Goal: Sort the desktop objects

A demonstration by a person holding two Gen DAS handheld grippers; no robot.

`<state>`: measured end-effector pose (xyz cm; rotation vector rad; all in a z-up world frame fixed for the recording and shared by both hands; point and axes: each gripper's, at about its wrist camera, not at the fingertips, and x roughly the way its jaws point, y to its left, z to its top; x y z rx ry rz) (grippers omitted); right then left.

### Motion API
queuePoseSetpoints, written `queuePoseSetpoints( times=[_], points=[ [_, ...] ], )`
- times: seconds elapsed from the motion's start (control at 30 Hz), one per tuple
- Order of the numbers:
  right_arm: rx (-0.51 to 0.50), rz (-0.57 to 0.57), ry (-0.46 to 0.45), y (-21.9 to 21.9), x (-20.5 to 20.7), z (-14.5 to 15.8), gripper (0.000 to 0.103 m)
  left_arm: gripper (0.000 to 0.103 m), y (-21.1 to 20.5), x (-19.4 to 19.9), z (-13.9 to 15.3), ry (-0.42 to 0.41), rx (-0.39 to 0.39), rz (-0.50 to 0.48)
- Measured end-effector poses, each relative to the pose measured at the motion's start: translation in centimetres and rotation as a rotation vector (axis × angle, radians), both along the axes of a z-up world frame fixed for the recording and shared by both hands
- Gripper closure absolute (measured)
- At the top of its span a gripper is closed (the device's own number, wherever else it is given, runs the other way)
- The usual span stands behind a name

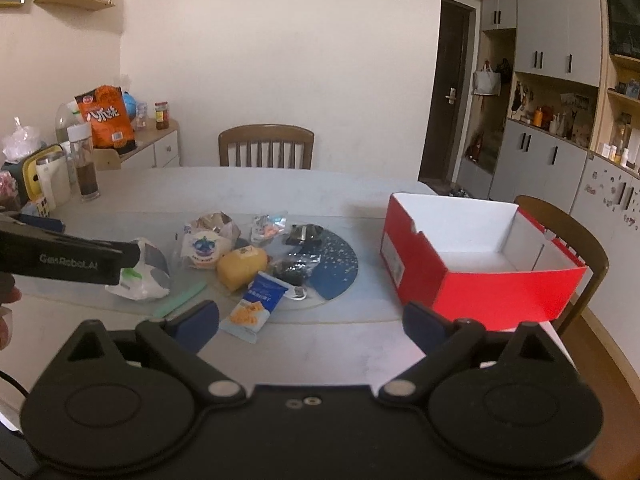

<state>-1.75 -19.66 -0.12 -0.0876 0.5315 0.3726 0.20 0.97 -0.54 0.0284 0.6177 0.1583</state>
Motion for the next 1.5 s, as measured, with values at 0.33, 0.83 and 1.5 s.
queuePoseSetpoints(
  times=[0.33, 0.83, 1.5],
  points=[
    [-0.034, 0.018, 0.045, 4.8, 3.0, -2.0, 0.007, 0.000, 4.1, 3.3, -2.5, 0.048, -0.006, 0.027],
    [-0.093, -0.005, 0.143, 11.0, 8.8, -5.6, 0.015, 0.001, 9.0, 9.4, -7.7, 0.175, -0.046, -0.003],
    [-0.100, -0.044, 0.324, 13.8, 13.5, -10.5, 0.024, 0.000, 9.9, 12.6, -11.7, 0.255, -0.100, -0.003]
  ],
)
